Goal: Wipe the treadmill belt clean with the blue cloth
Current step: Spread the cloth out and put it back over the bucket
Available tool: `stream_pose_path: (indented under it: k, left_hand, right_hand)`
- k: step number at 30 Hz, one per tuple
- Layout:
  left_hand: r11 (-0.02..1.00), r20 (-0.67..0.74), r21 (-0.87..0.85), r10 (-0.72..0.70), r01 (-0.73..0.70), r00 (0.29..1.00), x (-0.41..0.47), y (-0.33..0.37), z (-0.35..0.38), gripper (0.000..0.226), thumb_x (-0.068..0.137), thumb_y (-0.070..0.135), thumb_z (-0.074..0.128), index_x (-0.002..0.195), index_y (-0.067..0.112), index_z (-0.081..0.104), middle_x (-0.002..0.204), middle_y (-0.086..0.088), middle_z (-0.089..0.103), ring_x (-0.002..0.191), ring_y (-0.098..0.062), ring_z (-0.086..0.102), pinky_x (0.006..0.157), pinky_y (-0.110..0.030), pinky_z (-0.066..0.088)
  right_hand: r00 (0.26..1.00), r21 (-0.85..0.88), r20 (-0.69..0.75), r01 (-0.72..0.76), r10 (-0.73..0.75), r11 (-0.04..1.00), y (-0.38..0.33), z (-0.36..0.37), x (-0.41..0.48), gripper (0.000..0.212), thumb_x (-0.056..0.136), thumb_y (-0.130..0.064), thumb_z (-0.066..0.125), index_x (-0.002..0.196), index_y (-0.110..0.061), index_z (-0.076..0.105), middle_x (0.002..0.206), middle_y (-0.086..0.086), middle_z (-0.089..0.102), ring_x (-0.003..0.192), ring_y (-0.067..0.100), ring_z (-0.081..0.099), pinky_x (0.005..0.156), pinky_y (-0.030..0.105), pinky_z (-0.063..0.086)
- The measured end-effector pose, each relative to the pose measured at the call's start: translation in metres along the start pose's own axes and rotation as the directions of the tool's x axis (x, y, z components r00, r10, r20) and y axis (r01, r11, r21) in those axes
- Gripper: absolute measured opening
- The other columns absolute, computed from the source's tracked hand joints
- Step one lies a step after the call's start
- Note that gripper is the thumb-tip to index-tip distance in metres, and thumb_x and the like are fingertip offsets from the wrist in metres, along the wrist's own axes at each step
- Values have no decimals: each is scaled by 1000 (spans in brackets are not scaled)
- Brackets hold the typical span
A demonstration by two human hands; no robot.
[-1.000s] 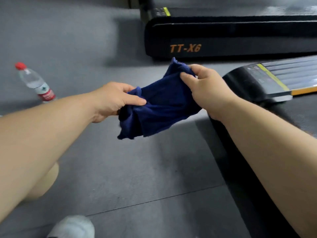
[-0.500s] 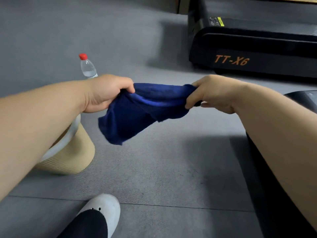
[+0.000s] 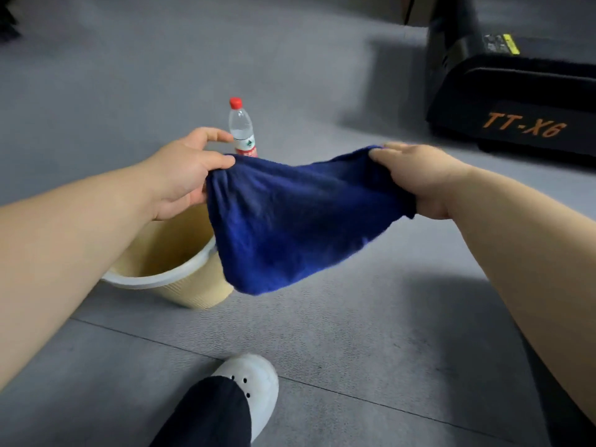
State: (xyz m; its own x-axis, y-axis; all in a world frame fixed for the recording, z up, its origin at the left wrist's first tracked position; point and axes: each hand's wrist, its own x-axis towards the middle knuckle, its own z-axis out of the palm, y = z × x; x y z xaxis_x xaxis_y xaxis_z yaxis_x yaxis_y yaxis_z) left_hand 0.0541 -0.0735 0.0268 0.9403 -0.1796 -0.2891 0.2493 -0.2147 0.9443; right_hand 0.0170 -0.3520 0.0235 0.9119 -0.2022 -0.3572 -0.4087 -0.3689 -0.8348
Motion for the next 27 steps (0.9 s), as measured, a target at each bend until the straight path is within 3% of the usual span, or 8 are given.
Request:
stream_pose_path:
  k: [3, 7, 11, 15, 17, 20, 24, 27]
  left_hand:
    - [995, 25, -91, 40, -37, 999, -7, 15, -25, 28, 97, 2, 38, 98, 20, 59, 83, -1, 69, 71, -13, 65, 60, -25, 55]
    - [977, -74, -180, 100, -112, 992, -9, 34, -52, 30, 97, -1, 35, 97, 15, 60, 92, -7, 63, 79, -14, 65, 70, -25, 56]
    - [968, -233, -186, 124, -170, 965, -13, 37, -73, 31, 96, -1, 36, 97, 19, 59, 83, -5, 60, 67, -13, 62, 62, -23, 53]
    - [976, -330, -159, 89, -148, 940, -19, 22, -88, 31, 98, 1, 35, 95, 18, 60, 83, -2, 62, 68, -10, 62, 63, -23, 53]
    - [973, -389, -177, 69, -148, 919, -22, 15, -97, 31, 99, 2, 35, 94, 17, 61, 88, -3, 63, 73, -9, 64, 62, -22, 54]
    - [967, -470, -208, 31, -145, 882, -24, 6, -115, 30, 99, 0, 34, 93, 15, 60, 92, -5, 62, 78, -10, 65, 64, -20, 55]
    - [985, -466, -143, 19, -96, 884, -26, -11, -133, 26, 99, 5, 41, 93, 19, 61, 91, -3, 62, 80, -10, 64, 64, -23, 55]
    - [999, -492, 25, 45, -37, 869, -27, -22, -139, 23, 98, 12, 46, 89, 24, 63, 86, 2, 63, 78, -8, 61, 65, -23, 52]
  right_hand:
    - [943, -90, 287, -151, 171, 984, -21, 11, 1, 43, 83, -56, 59, 104, -20, 67, 100, 4, 72, 87, 23, 69, 75, 34, 56]
    - [619, -101, 764, -163, 181, 982, -39, 28, -3, 30, 76, -9, 67, 105, -2, 68, 101, 13, 72, 91, 24, 70, 77, 27, 55]
    - [801, 372, 598, -257, -18, 892, -24, 52, 13, 13, 79, -14, 63, 75, -17, 75, 85, 2, 71, 89, 21, 62, 97, 37, 46]
    - [856, 665, 514, -356, -57, 657, -15, 85, 16, 47, 79, -33, 69, 116, -4, 62, 117, 14, 66, 105, 28, 64, 94, 49, 49]
    - [803, 671, 577, -362, -150, 647, -14, 99, 17, 77, 63, -19, 82, 131, -1, 49, 115, 16, 66, 98, 28, 67, 81, 43, 56]
    - [893, 701, 445, -299, -69, 648, -19, 108, 23, 86, 74, 12, 63, 145, -19, 27, 109, 19, 65, 76, 24, 71, 63, 32, 58]
    - [955, 307, 287, -17, -76, 951, -32, 114, 30, 50, 81, 10, 59, 127, -11, 57, 103, 15, 66, 88, 24, 67, 76, 28, 57]
    - [944, -260, 245, 285, -223, 922, -50, 115, 26, 31, 82, -6, 60, 105, -23, 71, 93, 3, 69, 85, 21, 67, 77, 30, 57]
